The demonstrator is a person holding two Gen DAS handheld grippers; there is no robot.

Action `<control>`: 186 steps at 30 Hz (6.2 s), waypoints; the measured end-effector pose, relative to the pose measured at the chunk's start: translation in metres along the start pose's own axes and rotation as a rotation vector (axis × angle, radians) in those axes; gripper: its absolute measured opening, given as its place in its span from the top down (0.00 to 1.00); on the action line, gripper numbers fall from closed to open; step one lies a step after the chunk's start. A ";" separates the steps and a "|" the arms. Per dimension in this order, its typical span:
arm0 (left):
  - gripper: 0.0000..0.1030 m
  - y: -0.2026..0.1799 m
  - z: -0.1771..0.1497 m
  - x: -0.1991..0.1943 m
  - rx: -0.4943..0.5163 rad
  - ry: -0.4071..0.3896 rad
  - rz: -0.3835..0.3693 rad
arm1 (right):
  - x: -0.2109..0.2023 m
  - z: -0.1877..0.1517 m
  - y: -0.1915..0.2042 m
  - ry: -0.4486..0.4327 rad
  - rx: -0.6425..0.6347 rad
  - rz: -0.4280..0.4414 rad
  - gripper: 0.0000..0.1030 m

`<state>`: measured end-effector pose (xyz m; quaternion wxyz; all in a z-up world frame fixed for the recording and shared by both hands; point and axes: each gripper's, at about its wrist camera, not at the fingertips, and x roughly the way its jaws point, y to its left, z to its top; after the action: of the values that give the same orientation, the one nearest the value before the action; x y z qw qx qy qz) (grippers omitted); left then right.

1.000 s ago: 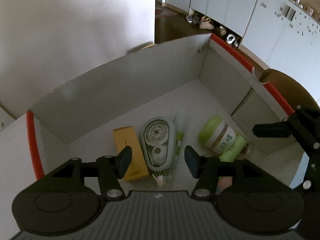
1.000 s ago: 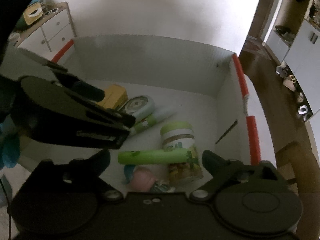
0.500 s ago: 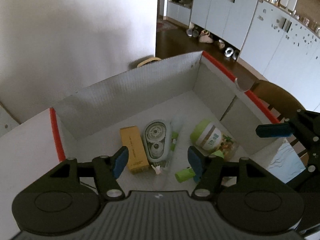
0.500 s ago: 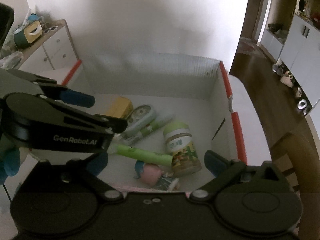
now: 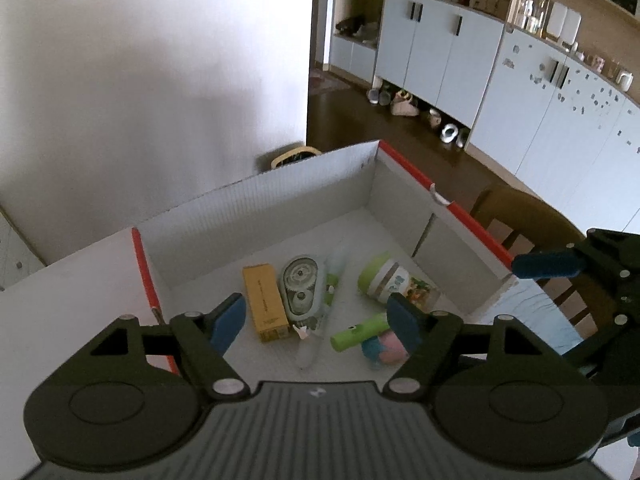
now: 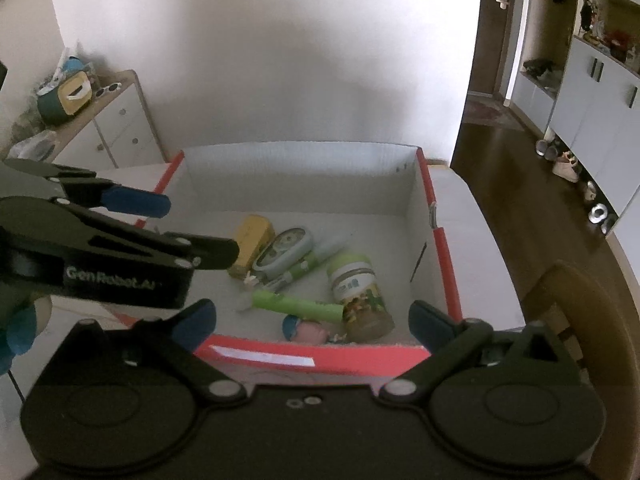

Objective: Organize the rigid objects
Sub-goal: 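Move both tools back out of the box over the remaining table items, then grasp the orange toy figure with the left tool while the right tool grasps the white bunny keychain, then carry the orange figure and bunny keychain into the red box with both tools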

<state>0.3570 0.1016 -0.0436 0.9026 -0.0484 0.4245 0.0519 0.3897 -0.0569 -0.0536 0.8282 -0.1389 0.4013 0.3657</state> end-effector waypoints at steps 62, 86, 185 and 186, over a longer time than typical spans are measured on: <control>0.00 -0.039 -0.237 -0.083 -0.027 -0.044 -0.148 | -0.072 -0.217 -0.004 -0.017 0.115 -0.064 0.08; 0.47 -0.053 -0.251 -0.044 0.059 -0.004 -0.116 | -0.036 -0.217 -0.020 0.052 0.135 -0.072 0.25; 0.64 -0.004 -0.004 -0.037 0.087 -0.194 0.007 | -0.027 0.016 -0.012 -0.098 -0.097 -0.033 0.43; 0.64 -0.003 0.000 -0.030 0.082 -0.187 0.005 | -0.021 0.018 -0.013 -0.095 -0.099 -0.037 0.43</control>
<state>0.3382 0.0973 -0.0208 0.9394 -0.0051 0.3403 0.0412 0.4003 -0.0667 -0.0266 0.8452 -0.1698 0.3400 0.3758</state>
